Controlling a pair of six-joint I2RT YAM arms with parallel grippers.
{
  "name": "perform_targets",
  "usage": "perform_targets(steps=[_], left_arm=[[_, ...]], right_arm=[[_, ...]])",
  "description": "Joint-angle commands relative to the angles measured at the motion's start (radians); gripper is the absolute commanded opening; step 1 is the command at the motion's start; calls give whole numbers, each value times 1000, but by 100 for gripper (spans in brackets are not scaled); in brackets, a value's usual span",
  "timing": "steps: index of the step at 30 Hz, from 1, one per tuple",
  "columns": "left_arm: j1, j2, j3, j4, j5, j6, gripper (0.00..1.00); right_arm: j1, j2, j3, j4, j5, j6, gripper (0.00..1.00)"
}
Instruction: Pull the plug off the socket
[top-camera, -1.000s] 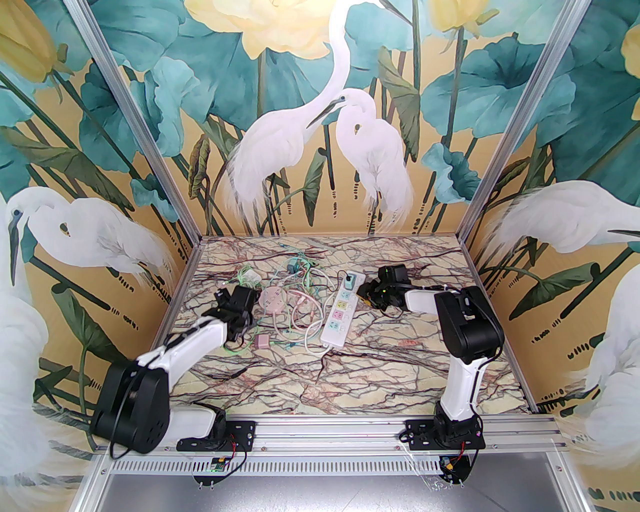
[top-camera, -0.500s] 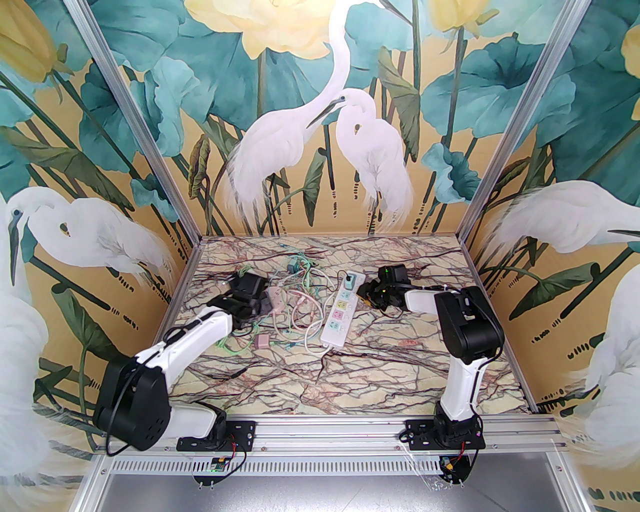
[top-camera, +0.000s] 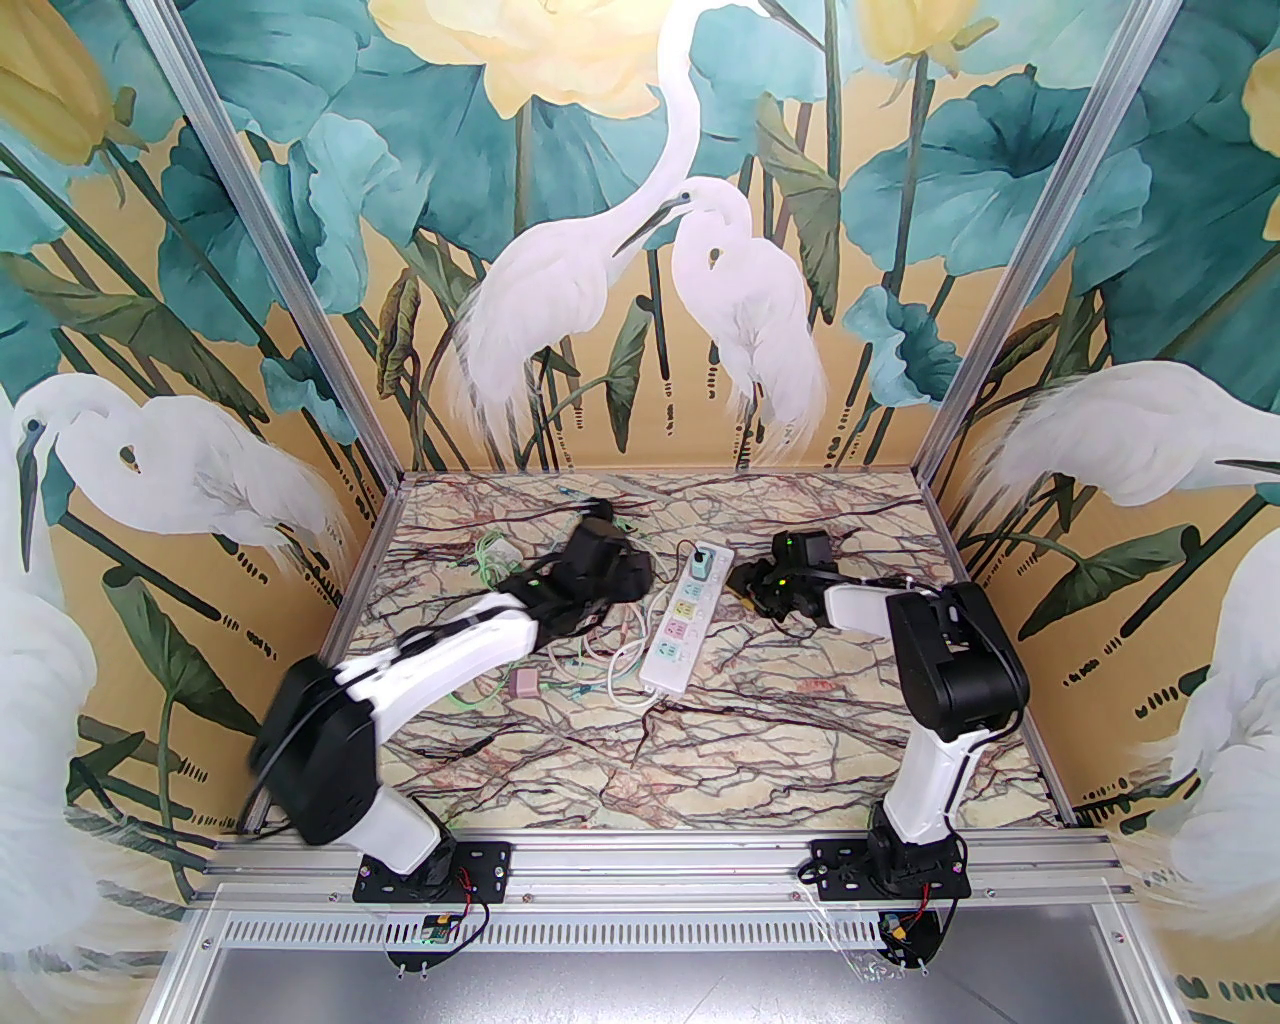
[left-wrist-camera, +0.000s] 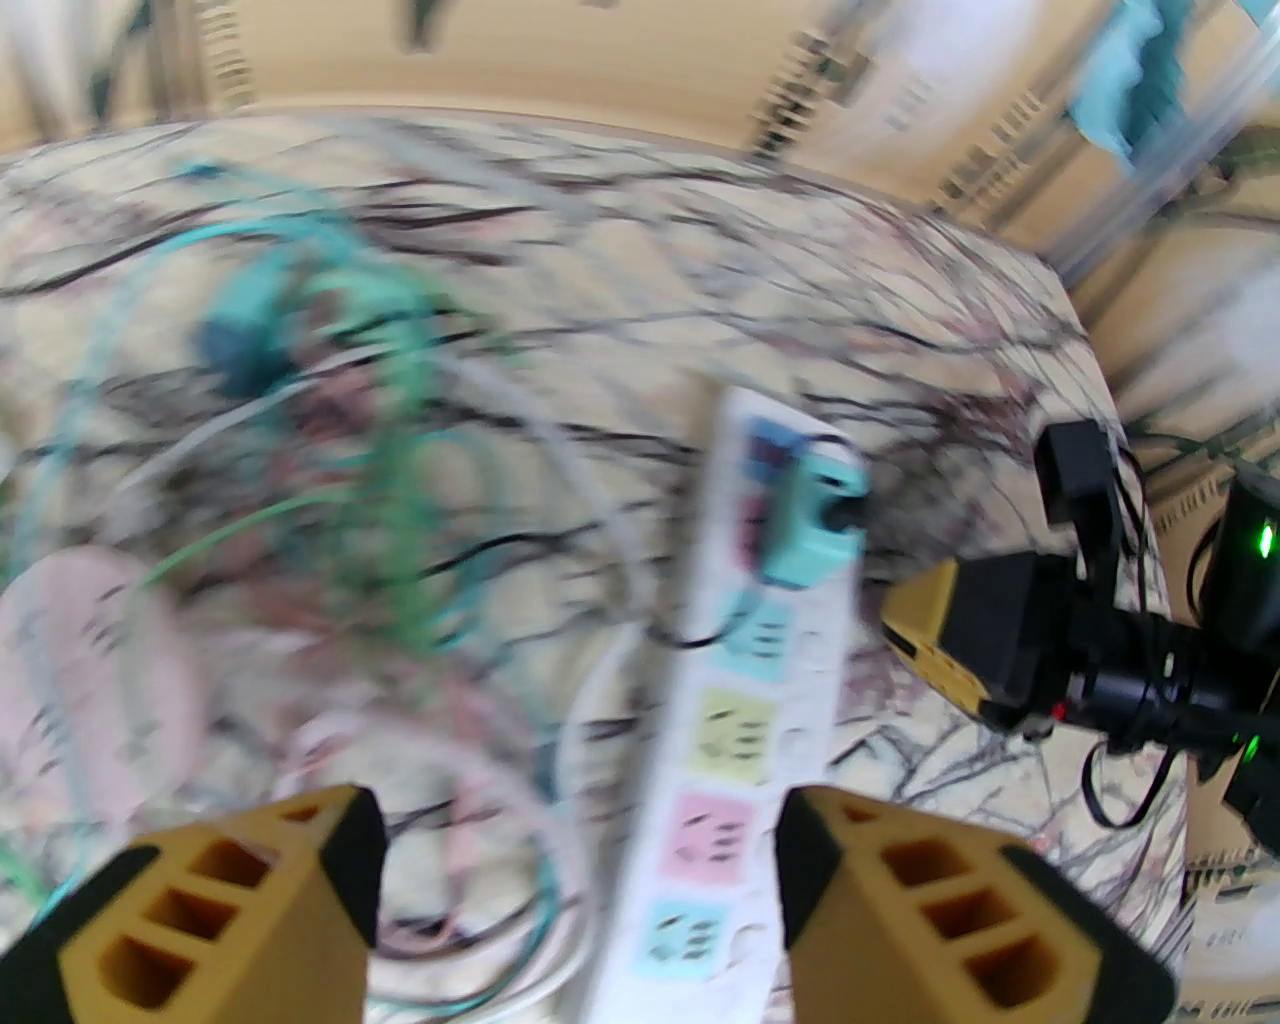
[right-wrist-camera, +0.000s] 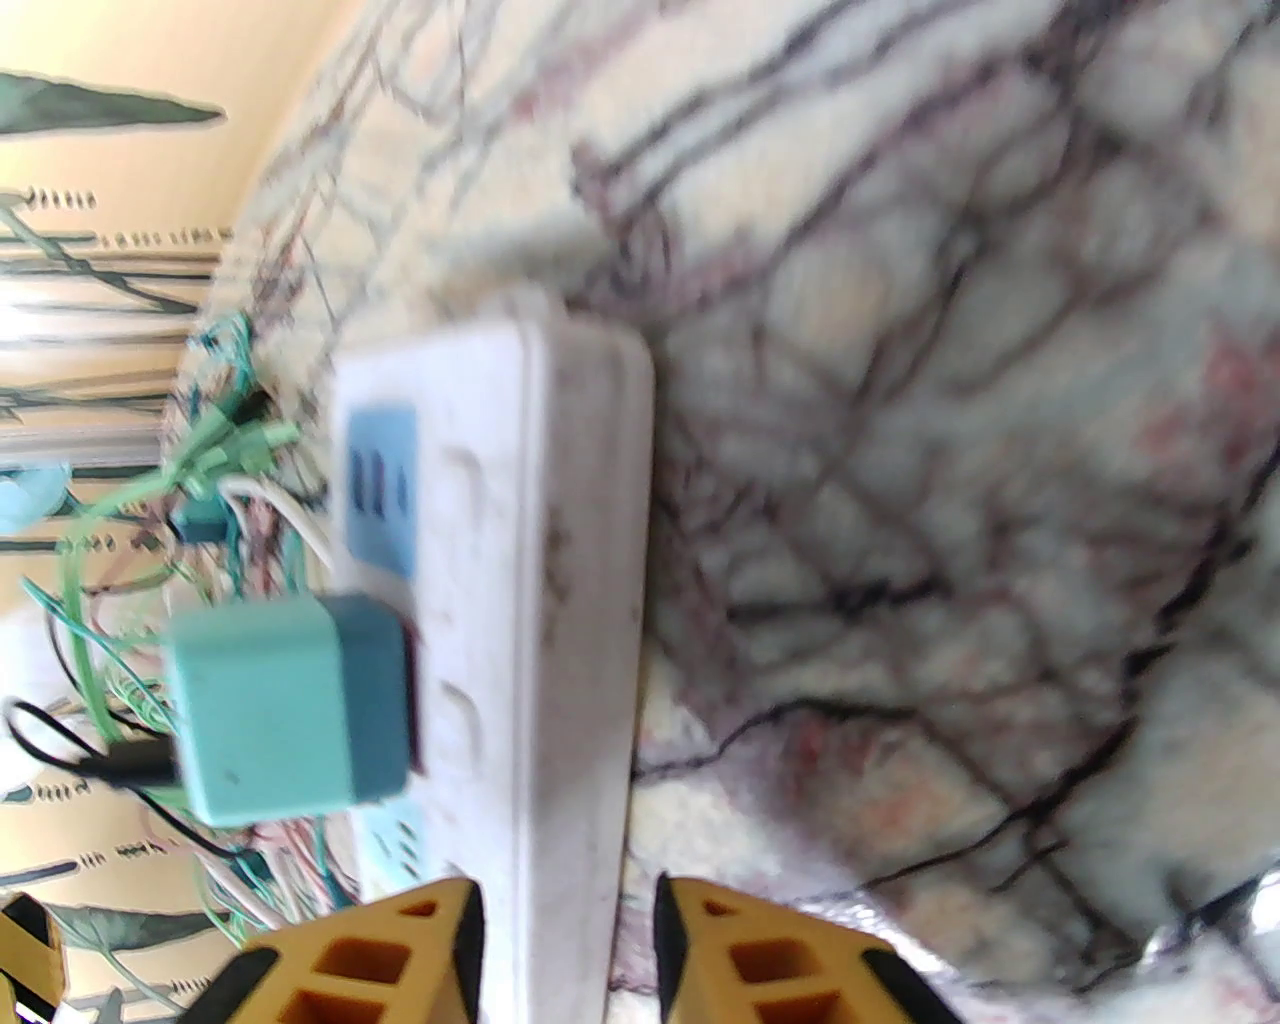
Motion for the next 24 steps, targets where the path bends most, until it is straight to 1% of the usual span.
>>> perform_targets(steps=[1,4,11,18,21,24], left_arm=[[-34,74,57,78,45,70,64],[-55,162,119,90,82,89,63],[-77,342,262,76,102,115,61],[-75,460,362,28,18,125,59],[-71,492,382,19,1,130,59],[-62,519,405,24,10,132,59]], right_arm=[[-7,9,13,60,-46,36,37],[-6,49,32,88,-71,53,37],[-7,92,49,102,-81,48,37],[-6,127,48,109,-62,52,36],[-6,143,52,111,-58,53,36],[-7,150,51,116,-62,59,36]])
